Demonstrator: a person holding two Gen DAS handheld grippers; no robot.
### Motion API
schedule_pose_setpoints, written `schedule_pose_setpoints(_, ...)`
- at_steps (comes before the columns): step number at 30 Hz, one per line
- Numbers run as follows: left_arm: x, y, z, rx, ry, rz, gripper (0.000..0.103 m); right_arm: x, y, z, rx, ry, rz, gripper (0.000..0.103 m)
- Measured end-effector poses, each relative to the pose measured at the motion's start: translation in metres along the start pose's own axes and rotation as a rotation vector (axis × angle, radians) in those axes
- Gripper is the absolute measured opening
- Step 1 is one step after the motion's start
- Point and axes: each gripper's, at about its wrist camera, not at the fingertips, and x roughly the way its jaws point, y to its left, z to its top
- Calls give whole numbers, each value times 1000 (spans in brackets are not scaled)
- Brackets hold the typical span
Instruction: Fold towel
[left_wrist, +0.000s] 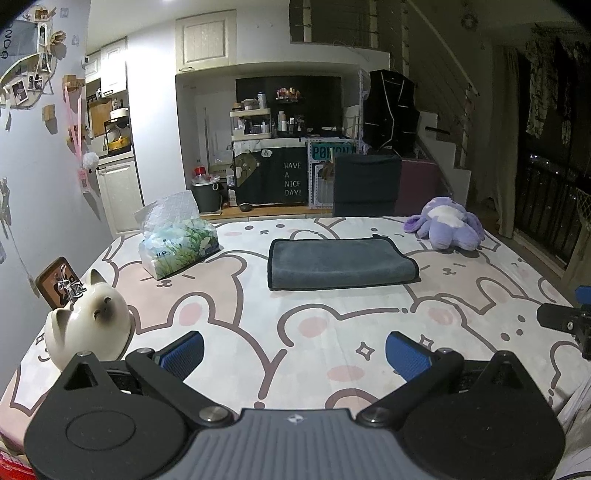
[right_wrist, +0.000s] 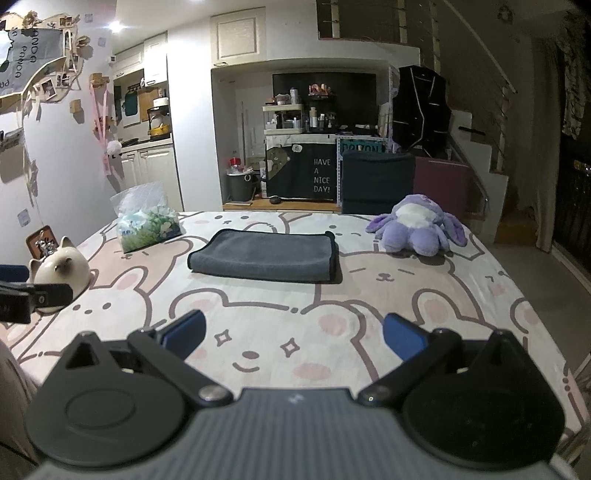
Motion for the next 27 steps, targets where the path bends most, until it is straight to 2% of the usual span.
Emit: schedule_pose_setpoints(27, -2, 2, 0, 4, -1, 2, 103, 0, -2, 0, 6, -1, 1, 103)
